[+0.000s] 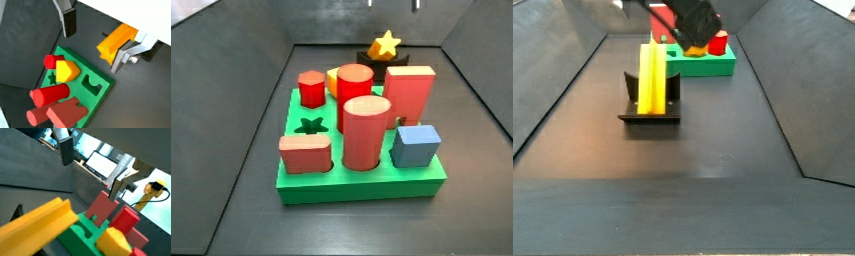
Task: Pick up the star object. Move up. Place the star object on the fixture. Regrasp the star object. Move to above the board. Insert the star object.
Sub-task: Regrasp the star object.
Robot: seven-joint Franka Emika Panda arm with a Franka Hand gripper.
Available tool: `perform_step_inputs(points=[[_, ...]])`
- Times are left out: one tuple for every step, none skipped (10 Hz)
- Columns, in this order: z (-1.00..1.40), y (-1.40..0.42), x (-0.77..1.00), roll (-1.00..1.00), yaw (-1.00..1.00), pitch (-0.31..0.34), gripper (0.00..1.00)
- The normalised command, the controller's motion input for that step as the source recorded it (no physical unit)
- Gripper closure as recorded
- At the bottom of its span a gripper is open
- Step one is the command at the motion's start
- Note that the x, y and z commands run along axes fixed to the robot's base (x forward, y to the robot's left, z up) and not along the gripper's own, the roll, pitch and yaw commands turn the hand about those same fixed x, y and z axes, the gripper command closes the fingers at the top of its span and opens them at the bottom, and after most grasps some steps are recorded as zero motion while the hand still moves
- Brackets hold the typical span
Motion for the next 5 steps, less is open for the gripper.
perform_step_inputs(points=[[0.83,-0.7,0.16,1.0,0.01,0.053,0.0],[0.74,-0.66,0.15,1.0,0.01,0.052,0.0],[0.61,-0.51,0.07,1.0,0.01,0.048,0.0],[0.42,-0.32,0.01,1.0,0.01,0.043,0.0],[0.22,-0.14,-0.02,1.0,0.01,0.04,0.0]])
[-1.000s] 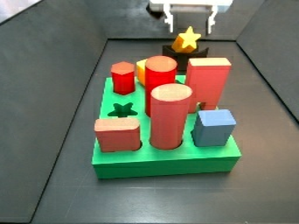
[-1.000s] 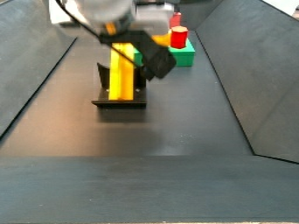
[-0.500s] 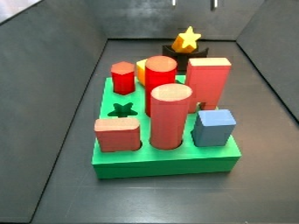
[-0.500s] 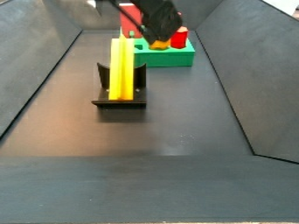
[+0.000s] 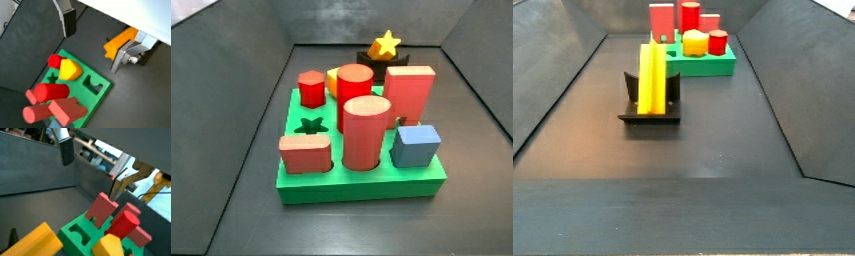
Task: Pick up the star object. Move up. Place the star object on the fixture. Regrasp the star object. Move to above the board. Insert the star object.
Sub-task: Regrasp the star object.
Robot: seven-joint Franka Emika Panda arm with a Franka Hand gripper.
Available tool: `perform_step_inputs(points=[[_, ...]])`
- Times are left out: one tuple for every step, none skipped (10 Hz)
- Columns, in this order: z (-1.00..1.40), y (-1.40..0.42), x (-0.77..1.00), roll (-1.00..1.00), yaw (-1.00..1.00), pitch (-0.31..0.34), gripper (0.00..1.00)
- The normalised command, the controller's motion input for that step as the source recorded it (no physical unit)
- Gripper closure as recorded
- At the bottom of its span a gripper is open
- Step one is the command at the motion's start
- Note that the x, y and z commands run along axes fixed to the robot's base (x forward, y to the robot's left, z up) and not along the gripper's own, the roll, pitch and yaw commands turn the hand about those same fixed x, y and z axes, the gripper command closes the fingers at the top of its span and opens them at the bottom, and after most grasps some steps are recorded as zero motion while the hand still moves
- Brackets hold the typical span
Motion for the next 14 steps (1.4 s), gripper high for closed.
perform_step_inputs(points=[[0.04,-0.08,-0.01,1.0,0.01,0.037,0.0],[0.04,-0.06,-0.01,1.0,0.01,0.036,0.0],[0.05,-0.04,-0.02,1.0,0.01,0.034,0.0],[0.02,-0.03,-0.02,1.0,0.01,0.03,0.0],[0.01,-0.03,-0.02,1.0,0.01,0.026,0.0],[0.01,-0.03,-0.02,1.0,0.01,0.023,0.0],[0.02,-0.02,-0.02,1.0,0.01,0.019,0.0],[0.01,-0.02,-0.01,1.0,0.01,0.016,0.0],[0.01,-0.02,-0.01,1.0,0.02,0.013,0.0],[0.01,-0.02,0.0,1.0,0.02,0.012,0.0],[0.01,-0.02,0.0,1.0,0.02,0.013,0.0],[0.01,-0.02,0.0,1.0,0.02,0.023,0.0],[0.01,-0.02,0.01,1.0,0.02,0.027,0.0],[0.0,-0.02,0.02,1.0,0.02,0.038,0.0]])
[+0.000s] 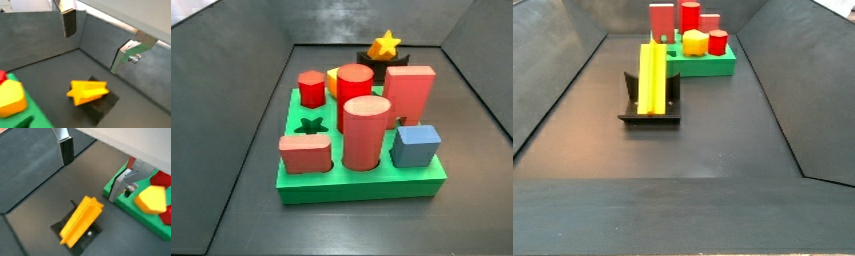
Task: Pick up the star object. Move up. Place the star object on the fixture. Regrasp the star object. Move to above the board. Insert the star object.
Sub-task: Regrasp the star object.
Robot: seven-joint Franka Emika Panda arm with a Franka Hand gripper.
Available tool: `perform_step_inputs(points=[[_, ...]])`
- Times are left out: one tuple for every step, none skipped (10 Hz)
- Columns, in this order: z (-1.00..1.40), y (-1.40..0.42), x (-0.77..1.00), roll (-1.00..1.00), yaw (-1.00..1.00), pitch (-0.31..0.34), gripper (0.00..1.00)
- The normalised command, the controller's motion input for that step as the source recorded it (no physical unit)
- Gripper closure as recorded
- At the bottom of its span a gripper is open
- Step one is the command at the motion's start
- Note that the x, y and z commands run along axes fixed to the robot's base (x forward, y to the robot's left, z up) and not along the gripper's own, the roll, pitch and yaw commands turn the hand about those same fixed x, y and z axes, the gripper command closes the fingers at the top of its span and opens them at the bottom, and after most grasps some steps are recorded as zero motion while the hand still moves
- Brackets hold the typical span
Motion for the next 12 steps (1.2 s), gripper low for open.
perform_step_inputs(points=[[0.0,-0.02,0.04,1.0,0.03,0.046,0.0],[0.0,-0.03,0.05,1.0,0.03,0.063,0.0],[0.0,-0.03,0.06,1.0,0.04,0.076,0.0],[0.0,-0.04,0.08,1.0,0.05,0.102,0.0],[0.0,-0.04,0.09,1.0,0.07,0.138,0.0],[0.0,-0.04,0.09,1.0,0.09,0.165,0.0],[0.0,-0.04,0.09,1.0,0.12,0.195,0.0],[-0.01,-0.05,0.09,0.86,0.15,0.196,0.0],[-0.01,-0.05,0.1,0.59,0.18,0.17,0.0],[-0.01,-0.05,0.1,0.39,0.2,0.148,0.0],[0.01,-0.03,0.09,0.23,0.21,0.104,0.0],[0.0,-0.03,0.08,0.17,0.21,0.065,0.0]])
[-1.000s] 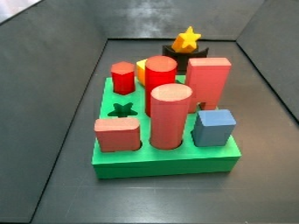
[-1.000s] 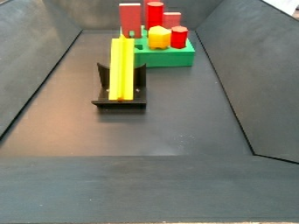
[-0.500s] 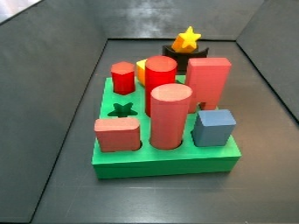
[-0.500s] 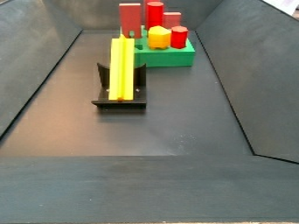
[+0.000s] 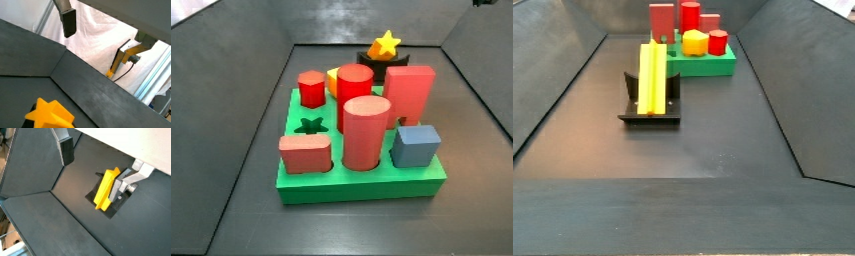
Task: Pick up the star object. Move up. Place the star object on the fixture. Regrasp the star object. Move to above the board. Insert the star object.
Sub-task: Regrasp the star object.
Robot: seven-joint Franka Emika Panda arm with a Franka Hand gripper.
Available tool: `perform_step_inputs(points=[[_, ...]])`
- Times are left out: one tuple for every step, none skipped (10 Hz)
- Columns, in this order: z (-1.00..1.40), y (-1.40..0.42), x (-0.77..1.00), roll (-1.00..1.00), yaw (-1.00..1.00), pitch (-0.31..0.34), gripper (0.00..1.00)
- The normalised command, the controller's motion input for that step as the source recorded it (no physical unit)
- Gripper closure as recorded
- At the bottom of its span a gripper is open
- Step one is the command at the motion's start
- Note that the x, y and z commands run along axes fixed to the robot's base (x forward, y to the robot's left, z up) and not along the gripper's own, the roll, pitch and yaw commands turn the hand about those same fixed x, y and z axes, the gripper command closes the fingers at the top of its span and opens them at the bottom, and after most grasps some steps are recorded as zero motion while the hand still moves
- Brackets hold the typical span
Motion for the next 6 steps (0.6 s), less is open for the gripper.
perform_step_inputs(points=[[0.0,-0.04,0.07,0.16,0.2,0.038,0.0],[-1.0,0.05,0.03,0.23,0.23,0.05,0.0],[-1.0,0.05,0.04,0.22,0.21,0.035,0.0],[-1.0,0.04,0.05,0.2,0.19,-0.006,0.0],[-1.0,0.04,0.06,0.14,0.16,-0.051,0.0],[-1.0,0.04,0.07,0.12,0.14,-0.07,0.0]])
